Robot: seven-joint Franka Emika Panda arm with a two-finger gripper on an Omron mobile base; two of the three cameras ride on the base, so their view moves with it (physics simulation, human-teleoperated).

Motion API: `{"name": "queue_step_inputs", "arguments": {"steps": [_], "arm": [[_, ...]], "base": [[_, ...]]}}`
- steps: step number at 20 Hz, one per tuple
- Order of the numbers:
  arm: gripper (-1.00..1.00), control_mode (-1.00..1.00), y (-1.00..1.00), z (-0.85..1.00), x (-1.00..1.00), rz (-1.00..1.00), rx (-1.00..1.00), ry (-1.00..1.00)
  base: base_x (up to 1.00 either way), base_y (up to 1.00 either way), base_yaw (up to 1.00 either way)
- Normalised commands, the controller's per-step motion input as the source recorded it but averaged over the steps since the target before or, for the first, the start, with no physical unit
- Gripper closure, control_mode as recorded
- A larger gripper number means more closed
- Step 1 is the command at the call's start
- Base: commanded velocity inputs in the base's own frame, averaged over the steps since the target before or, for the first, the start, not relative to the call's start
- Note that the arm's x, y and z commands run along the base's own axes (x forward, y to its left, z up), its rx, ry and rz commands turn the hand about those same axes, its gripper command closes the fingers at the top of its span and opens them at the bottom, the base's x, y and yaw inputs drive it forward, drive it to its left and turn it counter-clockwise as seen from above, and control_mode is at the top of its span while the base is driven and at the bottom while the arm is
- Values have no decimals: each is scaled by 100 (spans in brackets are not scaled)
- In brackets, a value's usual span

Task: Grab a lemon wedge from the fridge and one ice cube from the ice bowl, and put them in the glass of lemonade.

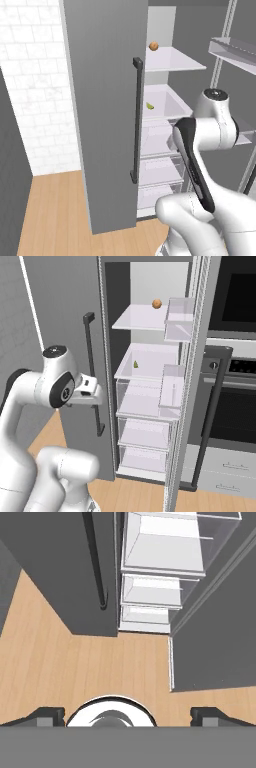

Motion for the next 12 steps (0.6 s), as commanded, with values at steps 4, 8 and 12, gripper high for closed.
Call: {"name": "queue_step_inputs", "arguments": {"steps": [4,8,12], "arm": [[-100,-100,-2,9,-19,-3,4,-6],[-100,-100,0,0,0,0,0,0],[-100,-100,0,0,0,-10,0,0]], "base": [[0,0,0],[0,0,0],[0,0,0]]}}
